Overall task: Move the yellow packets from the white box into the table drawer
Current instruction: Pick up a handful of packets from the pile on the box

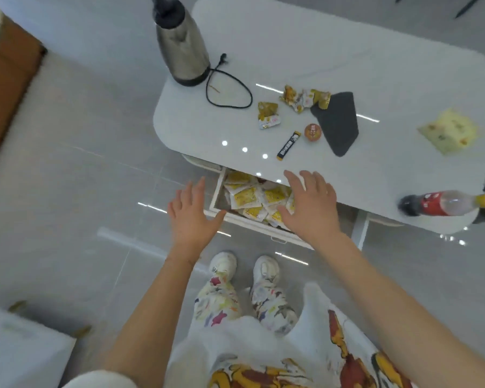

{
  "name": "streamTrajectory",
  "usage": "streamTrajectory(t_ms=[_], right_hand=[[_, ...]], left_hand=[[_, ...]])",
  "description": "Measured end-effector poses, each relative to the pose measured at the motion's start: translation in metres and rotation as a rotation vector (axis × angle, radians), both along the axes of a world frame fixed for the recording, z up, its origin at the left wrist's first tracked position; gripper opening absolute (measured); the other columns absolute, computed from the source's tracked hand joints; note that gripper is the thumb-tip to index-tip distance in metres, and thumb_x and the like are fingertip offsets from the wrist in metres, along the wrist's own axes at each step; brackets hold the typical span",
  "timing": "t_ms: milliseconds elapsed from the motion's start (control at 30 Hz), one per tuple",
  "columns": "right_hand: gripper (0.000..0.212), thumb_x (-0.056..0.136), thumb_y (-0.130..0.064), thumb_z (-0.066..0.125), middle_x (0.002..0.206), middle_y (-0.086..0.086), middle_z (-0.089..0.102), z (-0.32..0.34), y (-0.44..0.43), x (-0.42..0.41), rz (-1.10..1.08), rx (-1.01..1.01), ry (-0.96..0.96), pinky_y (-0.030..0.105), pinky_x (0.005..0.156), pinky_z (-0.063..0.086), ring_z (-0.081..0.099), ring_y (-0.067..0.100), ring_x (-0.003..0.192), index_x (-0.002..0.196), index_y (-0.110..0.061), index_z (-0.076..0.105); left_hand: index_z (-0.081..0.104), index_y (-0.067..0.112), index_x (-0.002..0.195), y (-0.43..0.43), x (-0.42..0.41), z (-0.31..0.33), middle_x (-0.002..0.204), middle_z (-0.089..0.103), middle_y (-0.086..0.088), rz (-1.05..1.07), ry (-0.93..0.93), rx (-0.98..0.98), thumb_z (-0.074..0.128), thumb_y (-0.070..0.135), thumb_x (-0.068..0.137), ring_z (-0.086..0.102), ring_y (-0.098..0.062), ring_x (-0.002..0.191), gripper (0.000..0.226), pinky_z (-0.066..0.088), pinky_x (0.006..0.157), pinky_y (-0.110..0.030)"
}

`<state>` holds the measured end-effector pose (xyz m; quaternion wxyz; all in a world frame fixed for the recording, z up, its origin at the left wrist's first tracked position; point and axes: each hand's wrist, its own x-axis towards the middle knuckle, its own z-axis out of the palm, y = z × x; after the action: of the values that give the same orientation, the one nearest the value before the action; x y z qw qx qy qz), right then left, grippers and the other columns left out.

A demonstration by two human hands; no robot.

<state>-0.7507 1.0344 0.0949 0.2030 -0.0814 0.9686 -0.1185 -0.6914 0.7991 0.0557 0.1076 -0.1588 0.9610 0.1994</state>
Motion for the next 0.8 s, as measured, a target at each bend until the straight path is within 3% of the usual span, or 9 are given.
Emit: streamTrajectory(t_ms=[333,500,667,800], right_hand=[[0.074,0.087,-0.044,0.055,0.154,0.009,0.025,0.099,-0.186,0.035,0.476,-0.061,0.119,0.049,0.114,0.014,0.016,0.032,0.144,0.151,-0.026,0.022],[0.081,0.085,-0.045,0.057,0.152,0.011,0.027,0.120,-0.310,0.085,0.698,-0.091,0.155,0.051,0.112,0.019,0.021,0.033,0.141,0.152,-0.029,0.015],[0.081,0.083,-0.047,0.059,0.150,0.012,0.032,0.124,-0.413,0.150,0.877,-0.123,0.172,0.051,0.110,0.025,0.028,0.033,0.138,0.151,-0.029,0.020],[0.079,0.085,-0.049,0.057,0.151,0.011,0.030,0.126,-0.468,0.187,0.954,-0.124,0.177,0.049,0.110,0.026,0.026,0.033,0.139,0.151,-0.030,0.018]], left_hand=[[0.029,0.027,0.149,-0.149,0.129,0.114,0.158,0.024,-0.007,0.499,0.105,-0.059,0.067,0.050,0.081,0.015,-0.033,0.146,0.081,0.012,0.117,-0.047],[0.026,0.028,0.150,-0.226,0.228,0.135,0.158,0.023,-0.004,0.740,0.125,-0.089,0.067,0.051,0.081,0.013,-0.032,0.146,0.083,0.013,0.118,-0.047],[0.023,0.029,0.151,-0.291,0.330,0.145,0.159,0.022,-0.003,0.942,0.096,-0.106,0.065,0.052,0.083,0.011,-0.030,0.147,0.083,0.010,0.118,-0.046],[0.019,0.029,0.152,-0.323,0.381,0.153,0.160,0.019,-0.004,1.018,0.088,-0.098,0.063,0.052,0.084,0.009,-0.032,0.147,0.085,0.010,0.118,-0.047]])
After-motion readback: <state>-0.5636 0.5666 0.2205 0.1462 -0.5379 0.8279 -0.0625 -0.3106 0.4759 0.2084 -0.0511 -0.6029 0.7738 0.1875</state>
